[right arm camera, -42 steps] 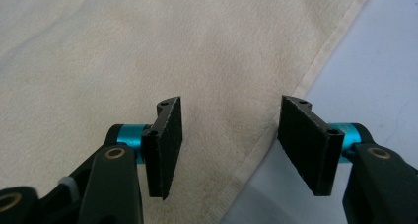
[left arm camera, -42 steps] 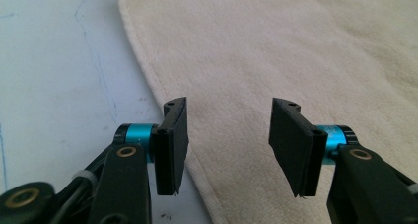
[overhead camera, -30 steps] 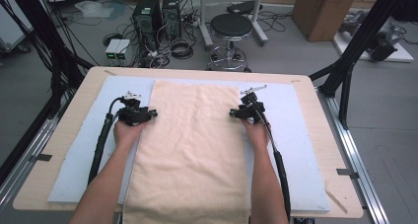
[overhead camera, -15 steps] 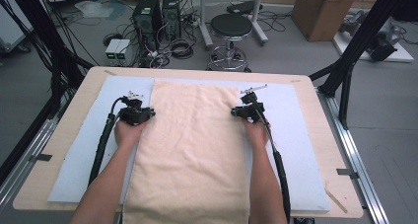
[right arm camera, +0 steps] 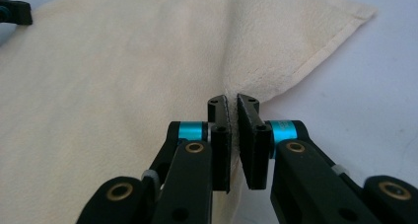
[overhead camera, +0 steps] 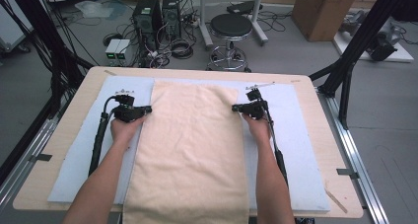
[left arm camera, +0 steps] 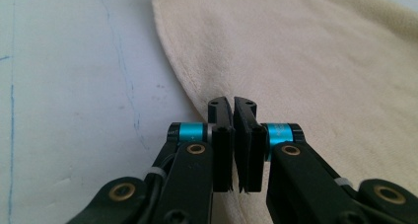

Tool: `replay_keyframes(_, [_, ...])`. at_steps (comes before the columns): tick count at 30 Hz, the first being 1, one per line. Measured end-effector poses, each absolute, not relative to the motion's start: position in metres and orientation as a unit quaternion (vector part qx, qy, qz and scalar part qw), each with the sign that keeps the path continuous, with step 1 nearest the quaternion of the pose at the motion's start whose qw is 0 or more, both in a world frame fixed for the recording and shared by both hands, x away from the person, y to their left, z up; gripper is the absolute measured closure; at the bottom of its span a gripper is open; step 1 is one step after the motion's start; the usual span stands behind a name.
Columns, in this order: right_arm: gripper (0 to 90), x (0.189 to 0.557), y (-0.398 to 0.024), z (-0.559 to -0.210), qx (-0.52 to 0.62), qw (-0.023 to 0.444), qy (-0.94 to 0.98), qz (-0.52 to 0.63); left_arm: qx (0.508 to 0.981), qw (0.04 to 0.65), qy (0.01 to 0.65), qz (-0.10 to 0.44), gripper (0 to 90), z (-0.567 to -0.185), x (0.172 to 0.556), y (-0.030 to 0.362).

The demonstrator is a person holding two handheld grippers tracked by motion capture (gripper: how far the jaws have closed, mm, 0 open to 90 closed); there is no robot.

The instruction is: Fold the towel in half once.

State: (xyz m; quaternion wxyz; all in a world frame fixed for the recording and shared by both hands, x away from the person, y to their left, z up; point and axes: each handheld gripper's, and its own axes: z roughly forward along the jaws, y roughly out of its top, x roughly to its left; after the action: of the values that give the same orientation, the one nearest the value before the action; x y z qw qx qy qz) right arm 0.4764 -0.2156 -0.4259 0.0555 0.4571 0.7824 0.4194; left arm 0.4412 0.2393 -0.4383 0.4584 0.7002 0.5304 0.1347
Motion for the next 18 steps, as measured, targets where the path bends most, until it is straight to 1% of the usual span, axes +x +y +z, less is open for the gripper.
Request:
replay_keyframes(8, [84.7,0.471,-0.223,-0.406,0.432,0.049,0.784,0.444,0.69,0.492,0.516,0.126,86.0,-0.423,0.436,0.249])
replay_keyframes(13, [84.7,0.464,-0.228,-0.392,0.412,0.036,0.781,0.467,0.691,0.508,0.5,0.12,86.0,-0.413,0.429,0.255])
replay_keyframes(18, [84.6,0.453,-0.232,-0.377,0.386,0.034,0.786,0.482,0.696,0.523,0.476,0.124,86.0,-0.398,0.418,0.259])
